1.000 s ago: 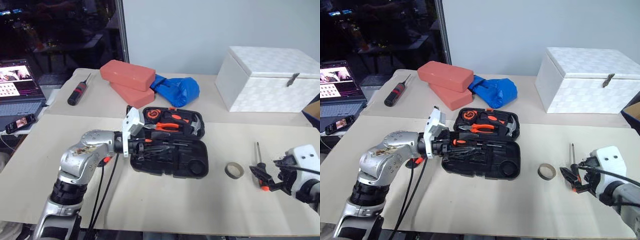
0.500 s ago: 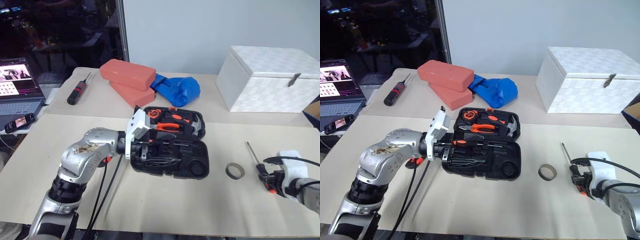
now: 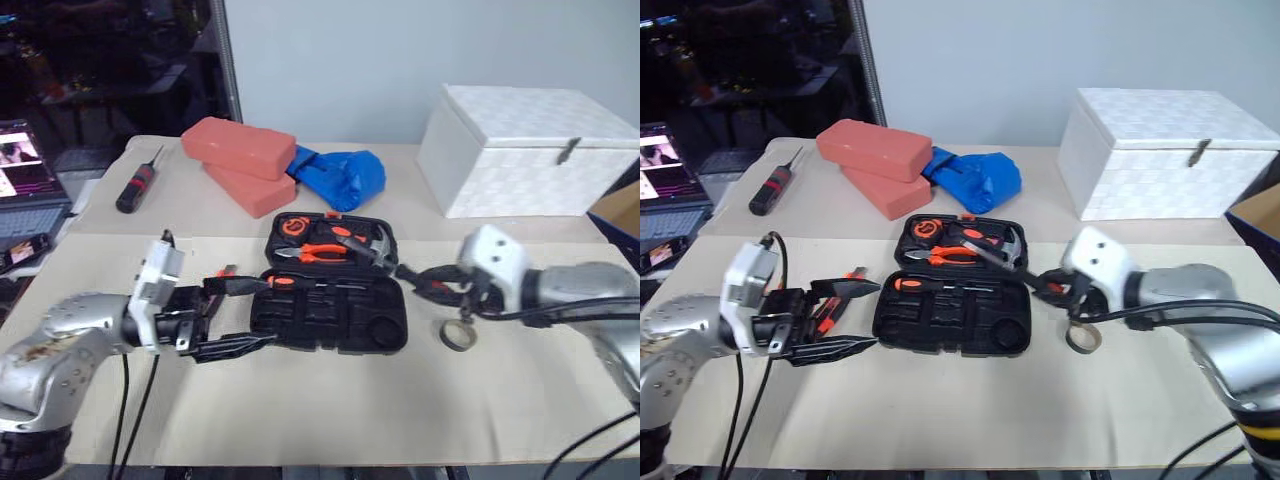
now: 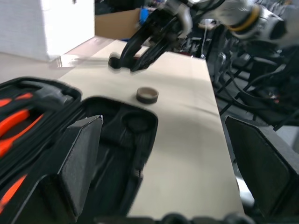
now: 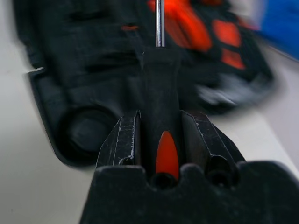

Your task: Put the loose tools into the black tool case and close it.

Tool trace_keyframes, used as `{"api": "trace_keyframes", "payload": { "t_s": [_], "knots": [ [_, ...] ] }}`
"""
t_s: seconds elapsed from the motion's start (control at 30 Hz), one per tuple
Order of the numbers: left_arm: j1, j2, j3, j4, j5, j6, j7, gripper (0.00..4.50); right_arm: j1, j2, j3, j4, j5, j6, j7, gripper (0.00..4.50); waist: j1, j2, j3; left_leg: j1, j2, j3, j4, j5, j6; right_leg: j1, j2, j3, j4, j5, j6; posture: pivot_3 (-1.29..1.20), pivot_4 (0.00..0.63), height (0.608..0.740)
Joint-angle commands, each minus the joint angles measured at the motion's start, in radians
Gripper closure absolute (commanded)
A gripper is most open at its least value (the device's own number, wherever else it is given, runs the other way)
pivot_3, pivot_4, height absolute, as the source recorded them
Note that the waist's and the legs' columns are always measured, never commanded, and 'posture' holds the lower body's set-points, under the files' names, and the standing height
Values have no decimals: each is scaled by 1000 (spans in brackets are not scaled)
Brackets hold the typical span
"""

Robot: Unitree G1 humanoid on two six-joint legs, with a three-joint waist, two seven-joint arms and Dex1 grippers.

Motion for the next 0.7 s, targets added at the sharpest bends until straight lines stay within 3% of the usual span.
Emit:
{"api": "trace_keyframes", "payload": {
  "t_s": [0.03, 0.27, 0.47, 0.5, 0.6, 0.7],
  "knots": [
    [26, 29, 51, -32, -17, -27, -18, 0, -123, 49, 119, 151, -128, -138, 102, 3546, 5, 0, 0, -3, 0, 0, 0, 0, 0, -2, -1, 0, -1, 0, 0, 0, 150, 740],
    [94, 29, 85, -53, -19, -40, -2, 0, -196, 147, 243, 319, -255, -243, 196, 3546, 11, -1, 0, -14, 0, 0, -3, -3, 3, -13, 0, 0, 2, 5, 3, 0, 150, 740],
    [105, 26, 73, -48, -6, -59, 13, 0, -211, 196, 276, 364, -279, -171, 267, 3546, 20, -1, 0, -12, 0, 1, -3, -3, 3, -10, 0, -1, 2, 5, 3, 0, 150, 740],
    [104, 26, 71, -49, -6, -60, 15, 0, -210, 204, 272, 367, -278, -165, 268, 2542, 22, -1, 0, -11, 0, 1, -3, -3, 3, -10, 0, -1, 2, 5, 2, 0, 150, 740],
    [99, 29, 65, -52, -10, -54, 26, 0, -209, 239, 216, 350, -258, -146, 233, 1635, 24, -1, 0, -8, 0, 1, -3, -3, 3, -8, 0, -1, 4, 4, 1, 0, 150, 740],
    [98, 30, 67, -43, -12, -47, 38, 0, -206, 238, 113, 279, -142, -66, 277, 1635, 24, -1, 0, -7, 0, 1, -3, -3, 3, -9, 1, -1, 9, 3, -1, 0, 150, 740]
  ]
}}
